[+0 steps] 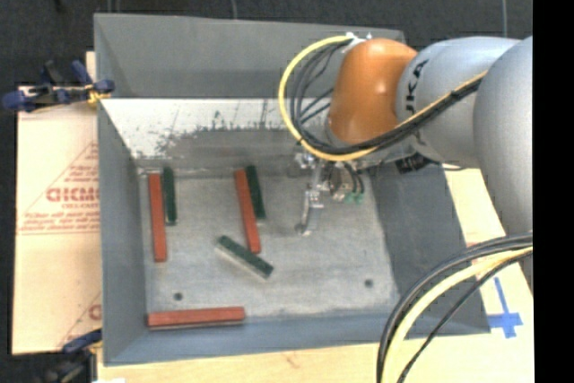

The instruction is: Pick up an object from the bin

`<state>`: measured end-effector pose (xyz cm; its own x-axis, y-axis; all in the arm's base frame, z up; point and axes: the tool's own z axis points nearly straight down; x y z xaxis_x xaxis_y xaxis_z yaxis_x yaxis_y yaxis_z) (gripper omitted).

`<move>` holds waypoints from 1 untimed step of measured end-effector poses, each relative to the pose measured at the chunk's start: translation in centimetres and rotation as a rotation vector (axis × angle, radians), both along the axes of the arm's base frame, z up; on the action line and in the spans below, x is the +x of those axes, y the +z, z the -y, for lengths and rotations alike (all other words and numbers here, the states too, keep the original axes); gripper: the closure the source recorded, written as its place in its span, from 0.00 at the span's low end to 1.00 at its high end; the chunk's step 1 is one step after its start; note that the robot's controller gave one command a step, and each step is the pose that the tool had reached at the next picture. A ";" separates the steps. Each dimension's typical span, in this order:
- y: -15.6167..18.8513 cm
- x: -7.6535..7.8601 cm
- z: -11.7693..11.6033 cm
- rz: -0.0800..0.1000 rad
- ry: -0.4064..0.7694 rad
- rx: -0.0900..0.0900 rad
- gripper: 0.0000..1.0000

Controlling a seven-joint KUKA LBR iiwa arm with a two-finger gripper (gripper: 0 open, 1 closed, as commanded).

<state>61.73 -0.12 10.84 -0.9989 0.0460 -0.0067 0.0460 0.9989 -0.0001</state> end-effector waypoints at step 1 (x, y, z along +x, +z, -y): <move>-1.5 2.1 -2.4 -0.002 0.040 0.004 0.00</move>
Offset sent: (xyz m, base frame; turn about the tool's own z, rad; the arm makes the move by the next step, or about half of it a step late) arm 0.0104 0.0825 -0.0358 -0.0413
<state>63.87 2.24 9.33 -1.0000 0.0058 -0.0045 0.0057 1.0000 0.0038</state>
